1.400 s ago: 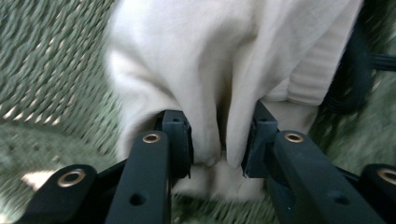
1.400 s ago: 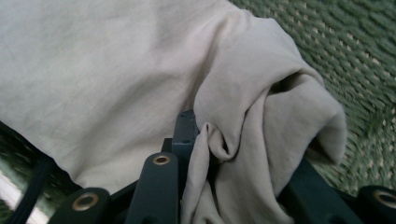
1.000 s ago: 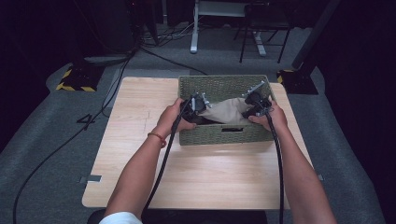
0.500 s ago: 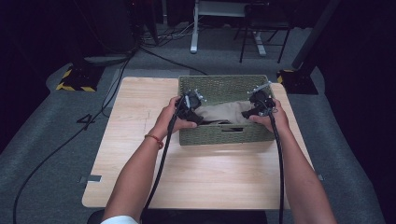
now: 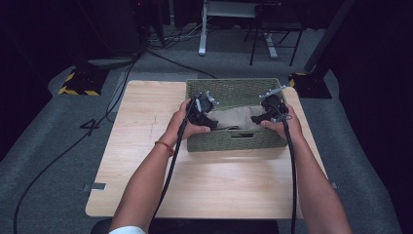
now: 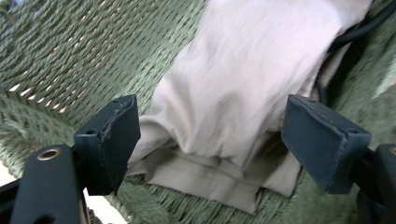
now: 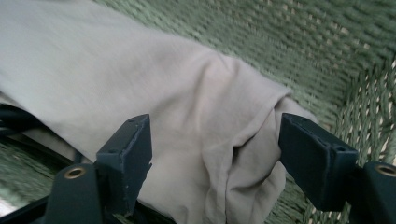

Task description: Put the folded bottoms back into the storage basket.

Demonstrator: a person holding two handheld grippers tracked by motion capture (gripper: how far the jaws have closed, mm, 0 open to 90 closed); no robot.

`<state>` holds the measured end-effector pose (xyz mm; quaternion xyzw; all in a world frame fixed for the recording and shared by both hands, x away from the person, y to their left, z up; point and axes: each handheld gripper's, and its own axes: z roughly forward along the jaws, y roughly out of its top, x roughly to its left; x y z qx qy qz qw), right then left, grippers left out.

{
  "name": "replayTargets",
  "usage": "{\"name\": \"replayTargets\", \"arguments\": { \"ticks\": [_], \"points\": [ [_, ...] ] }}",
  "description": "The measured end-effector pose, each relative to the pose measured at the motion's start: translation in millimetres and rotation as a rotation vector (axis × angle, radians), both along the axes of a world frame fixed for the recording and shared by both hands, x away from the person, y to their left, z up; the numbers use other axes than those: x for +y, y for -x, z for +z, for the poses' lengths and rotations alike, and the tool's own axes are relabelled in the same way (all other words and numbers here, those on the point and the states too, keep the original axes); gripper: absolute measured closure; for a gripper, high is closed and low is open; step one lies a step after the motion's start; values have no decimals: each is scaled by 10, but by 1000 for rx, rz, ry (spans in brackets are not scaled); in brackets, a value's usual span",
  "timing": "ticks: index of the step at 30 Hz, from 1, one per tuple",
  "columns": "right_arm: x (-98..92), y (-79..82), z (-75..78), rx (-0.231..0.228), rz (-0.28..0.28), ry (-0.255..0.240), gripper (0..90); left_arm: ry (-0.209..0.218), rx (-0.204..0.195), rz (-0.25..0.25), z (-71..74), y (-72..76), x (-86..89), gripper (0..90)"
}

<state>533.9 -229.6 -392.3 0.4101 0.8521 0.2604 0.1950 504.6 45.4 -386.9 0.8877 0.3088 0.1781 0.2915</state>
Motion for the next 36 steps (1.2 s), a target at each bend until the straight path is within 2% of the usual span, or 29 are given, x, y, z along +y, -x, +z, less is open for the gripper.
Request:
{"name": "replayTargets", "arguments": {
  "ticks": [4, 7, 8, 13, 17, 19, 21, 28, 29, 36],
  "points": [
    [-13, 51, 81, -20, 10, -33, 272, 52, -13, -1, 68, 45, 32, 191],
    [-14, 83, 120, -31, 17, -34, 272, 69, -23, -5, 102, 74, 46, 186],
    [-18, 118, 160, -43, 22, -46, 275, 89, -24, -10, 126, 97, 56, 186],
    [-15, 186, 215, -53, 36, -52, 276, 97, -46, -20, 164, 184, 64, 182],
    [-5, 259, 251, -73, 51, -52, 278, 76, -70, -37, 186, 258, 72, 182],
    [4, 303, 256, -85, 63, -45, 280, 89, -83, -50, 194, 300, 94, 182],
    [-4, 354, 265, -99, 74, -42, 281, 84, -102, -59, 213, 359, 122, 182],
    [-81, 488, 318, -125, 80, -58, 282, 67, -144, -66, 243, 499, 197, 181],
    [-97, 518, 328, -130, 81, -59, 283, 56, -158, -66, 247, 558, 237, 180],
    [-156, 661, 369, -164, 95, -58, 287, 42, -172, -74, 240, 689, 343, 178]
  ]
}}
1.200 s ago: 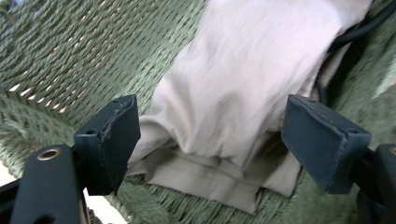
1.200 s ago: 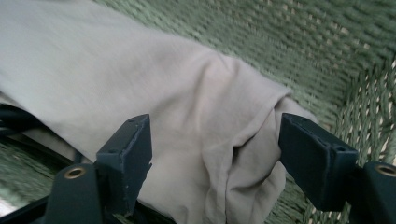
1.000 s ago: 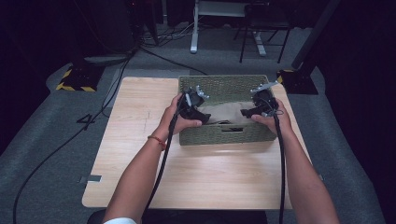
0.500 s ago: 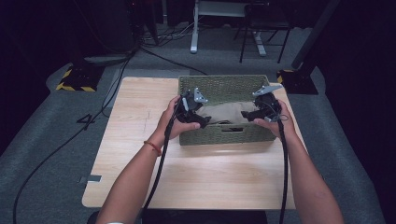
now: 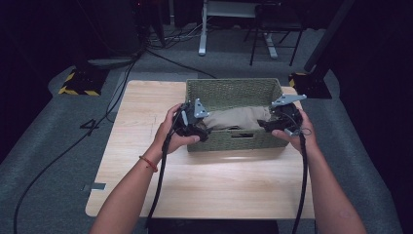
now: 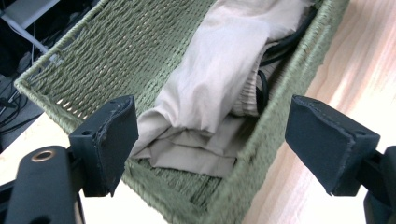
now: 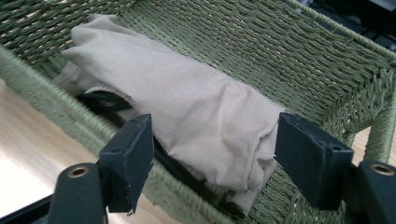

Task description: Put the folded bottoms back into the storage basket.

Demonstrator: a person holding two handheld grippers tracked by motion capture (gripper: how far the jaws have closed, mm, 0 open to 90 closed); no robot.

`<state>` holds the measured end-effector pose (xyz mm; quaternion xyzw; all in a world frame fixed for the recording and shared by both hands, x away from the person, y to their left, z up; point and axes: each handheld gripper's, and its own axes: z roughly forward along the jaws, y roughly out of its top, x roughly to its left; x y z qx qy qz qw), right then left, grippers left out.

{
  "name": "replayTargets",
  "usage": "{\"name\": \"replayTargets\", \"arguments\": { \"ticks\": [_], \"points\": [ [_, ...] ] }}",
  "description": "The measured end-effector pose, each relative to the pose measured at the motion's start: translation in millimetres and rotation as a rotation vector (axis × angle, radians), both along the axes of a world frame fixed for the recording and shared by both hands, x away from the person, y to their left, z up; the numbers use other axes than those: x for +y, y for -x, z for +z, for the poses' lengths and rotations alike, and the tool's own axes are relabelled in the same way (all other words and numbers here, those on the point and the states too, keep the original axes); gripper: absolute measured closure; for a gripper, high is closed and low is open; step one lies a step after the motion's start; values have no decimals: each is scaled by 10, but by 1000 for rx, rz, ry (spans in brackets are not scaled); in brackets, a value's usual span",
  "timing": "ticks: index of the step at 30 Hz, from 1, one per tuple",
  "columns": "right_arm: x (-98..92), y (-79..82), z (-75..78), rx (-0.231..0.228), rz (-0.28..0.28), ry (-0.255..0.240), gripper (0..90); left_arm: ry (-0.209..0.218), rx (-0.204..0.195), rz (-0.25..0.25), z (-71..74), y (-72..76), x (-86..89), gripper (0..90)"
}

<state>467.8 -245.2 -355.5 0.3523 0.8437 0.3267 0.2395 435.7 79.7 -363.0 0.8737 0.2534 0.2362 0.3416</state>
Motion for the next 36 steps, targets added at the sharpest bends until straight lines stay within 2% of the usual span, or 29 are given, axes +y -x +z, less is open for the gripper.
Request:
{"name": "replayTargets", "arguments": {
  "ticks": [1, 7, 9, 12, 16, 17, 19, 20, 24, 26, 27, 29, 31, 36],
  "points": [
    [-16, 60, 18, -9, 5, 3, 287, 2, -4, 5, -7, 42, 37, 179],
    [-58, 187, 50, -33, 18, 3, 288, 4, -17, 8, -17, 160, 120, 180],
    [-85, 261, 68, -50, 23, 2, 289, -8, -26, 12, -26, 208, 136, 176],
    [-114, 343, 82, -68, 31, 9, 287, -15, -42, 35, -56, 333, 148, 173],
    [-161, 440, 86, -83, 38, 19, 286, -19, -50, 27, -85, 437, 171, 170],
    [-171, 459, 78, -86, 39, 22, 284, -36, -78, 36, -101, 491, 190, 171],
    [-180, 473, 71, -88, 42, 26, 283, -31, -87, 42, -120, 525, 209, 174],
    [-189, 499, 55, -90, 45, 24, 281, -17, -77, 35, -144, 551, 233, 176],
    [-240, 572, -7, -105, 63, 23, 277, -38, -78, 31, -229, 620, 291, 170],
    [-263, 599, -46, -105, 59, 19, 277, -47, -73, 37, -282, 657, 329, 170],
    [-282, 630, -82, -112, 59, 33, 276, -39, -56, 40, -319, 678, 369, 171],
    [-299, 667, -109, -117, 53, 35, 277, -37, -54, 52, -360, 719, 405, 171],
    [-324, 706, -146, -116, 50, 20, 277, -38, -49, 58, -411, 770, 442, 171],
    [-364, 836, -266, -127, 42, 45, 275, -50, -42, 59, -522, 839, 505, 170]
  ]
}}
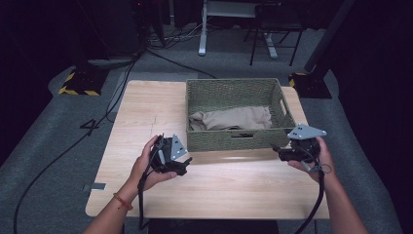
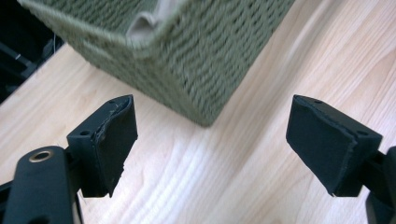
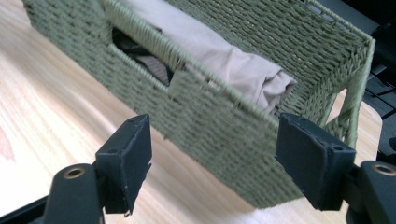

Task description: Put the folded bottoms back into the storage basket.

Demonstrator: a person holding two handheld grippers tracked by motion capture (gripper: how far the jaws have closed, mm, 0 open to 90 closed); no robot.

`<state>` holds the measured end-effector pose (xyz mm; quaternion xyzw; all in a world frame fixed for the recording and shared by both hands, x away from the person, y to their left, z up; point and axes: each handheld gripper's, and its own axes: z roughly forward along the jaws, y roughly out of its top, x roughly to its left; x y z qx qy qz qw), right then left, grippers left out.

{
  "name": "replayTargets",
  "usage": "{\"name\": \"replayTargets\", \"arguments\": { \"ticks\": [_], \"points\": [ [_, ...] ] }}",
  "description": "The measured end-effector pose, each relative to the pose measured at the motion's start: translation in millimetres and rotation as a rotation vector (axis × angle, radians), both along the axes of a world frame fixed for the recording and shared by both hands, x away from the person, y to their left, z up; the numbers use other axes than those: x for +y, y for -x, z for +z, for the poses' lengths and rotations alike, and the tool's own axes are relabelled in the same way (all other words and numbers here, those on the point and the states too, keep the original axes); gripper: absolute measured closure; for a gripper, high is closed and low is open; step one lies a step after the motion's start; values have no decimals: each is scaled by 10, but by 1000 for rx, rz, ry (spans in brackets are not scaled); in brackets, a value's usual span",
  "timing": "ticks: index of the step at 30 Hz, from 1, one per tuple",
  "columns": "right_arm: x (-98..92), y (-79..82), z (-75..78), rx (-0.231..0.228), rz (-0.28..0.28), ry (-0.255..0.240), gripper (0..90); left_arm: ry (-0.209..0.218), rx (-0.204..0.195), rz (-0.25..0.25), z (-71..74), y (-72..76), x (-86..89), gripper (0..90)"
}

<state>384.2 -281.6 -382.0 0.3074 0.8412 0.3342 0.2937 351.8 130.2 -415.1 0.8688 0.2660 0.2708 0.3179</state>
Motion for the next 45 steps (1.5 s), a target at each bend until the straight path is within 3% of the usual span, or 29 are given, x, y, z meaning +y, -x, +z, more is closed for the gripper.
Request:
{"name": "replayTargets", "arguments": {
  "ticks": [4, 5, 12, 26, 31, 39, 41, 44, 45],
  "points": [
    [-24, 73, -71, -1, -7, -15, 276, -17, 8, 23, -130, 27, 53, 170],
    [-24, 127, -156, -12, -10, 22, 272, -27, 14, 34, -206, 38, 77, 170],
    [-71, 230, -373, -1, -38, 53, 271, -49, 35, 49, -381, 80, 143, 171],
    [-334, 445, -813, 90, -77, 58, 267, -48, 90, 81, -602, 168, 337, 171],
    [-510, 524, -966, 135, -101, 21, 262, -55, 111, 88, -691, 198, 437, 169],
    [-706, 605, -1099, 176, -139, -34, 260, -21, 142, 112, -747, 230, 580, 169],
    [-805, 665, -1144, 190, -156, -89, 250, 4, 159, 116, -767, 241, 632, 169],
    [-861, 688, -1163, 203, -165, -125, 241, 19, 176, 122, -791, 246, 668, 169],
    [-923, 704, -1198, 214, -173, -172, 218, 43, 190, 131, -801, 249, 707, 166]
  ]
}}
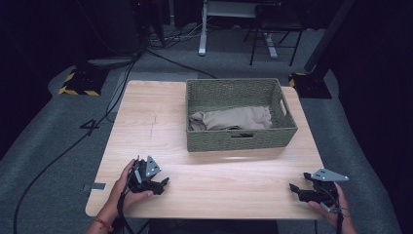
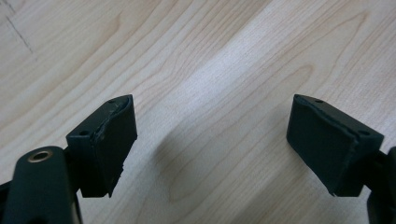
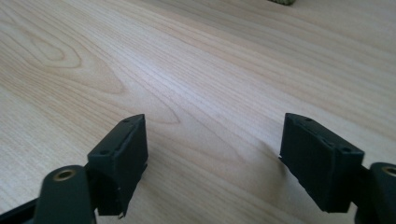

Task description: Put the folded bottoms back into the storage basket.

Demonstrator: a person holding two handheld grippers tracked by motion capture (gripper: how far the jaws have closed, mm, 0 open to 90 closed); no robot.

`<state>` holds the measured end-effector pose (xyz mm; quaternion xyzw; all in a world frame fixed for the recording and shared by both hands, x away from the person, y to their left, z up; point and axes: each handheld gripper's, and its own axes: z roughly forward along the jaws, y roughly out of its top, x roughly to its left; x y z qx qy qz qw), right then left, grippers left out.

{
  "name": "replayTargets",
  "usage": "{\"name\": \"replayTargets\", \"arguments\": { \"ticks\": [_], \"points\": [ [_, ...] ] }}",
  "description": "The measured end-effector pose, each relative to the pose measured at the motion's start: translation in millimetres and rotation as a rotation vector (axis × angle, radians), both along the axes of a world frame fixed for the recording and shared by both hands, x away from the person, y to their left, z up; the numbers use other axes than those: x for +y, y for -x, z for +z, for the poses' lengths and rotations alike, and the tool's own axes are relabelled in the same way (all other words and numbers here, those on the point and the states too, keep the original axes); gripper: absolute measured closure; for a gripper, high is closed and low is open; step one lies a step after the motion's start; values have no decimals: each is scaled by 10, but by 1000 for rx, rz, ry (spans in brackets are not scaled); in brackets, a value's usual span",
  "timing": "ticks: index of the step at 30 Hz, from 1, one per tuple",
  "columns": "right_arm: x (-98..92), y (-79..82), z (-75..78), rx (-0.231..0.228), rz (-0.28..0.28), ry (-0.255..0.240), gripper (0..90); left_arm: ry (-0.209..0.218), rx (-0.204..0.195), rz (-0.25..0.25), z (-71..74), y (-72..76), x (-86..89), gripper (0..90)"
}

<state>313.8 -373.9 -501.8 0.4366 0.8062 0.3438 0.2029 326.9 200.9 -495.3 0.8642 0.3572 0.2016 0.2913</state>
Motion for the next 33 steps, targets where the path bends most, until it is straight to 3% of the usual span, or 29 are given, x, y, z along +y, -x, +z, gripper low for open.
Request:
{"name": "replayTargets", "arguments": {
  "ticks": [4, 7, 8, 33],
  "points": [
    [-58, 16, -26, -5, -29, -27, 211, 45, 20, 6, -25, 2, 70, 165],
    [-56, 17, -27, -3, -31, -28, 210, 133, 54, 12, -86, -26, 168, 164],
    [-57, 17, -28, -4, -30, -28, 209, 143, 58, 29, -94, -31, 192, 153],
    [-67, -8, -28, -5, -44, -27, 208, 142, 63, 30, -92, -40, 186, 151]
  ]
}}
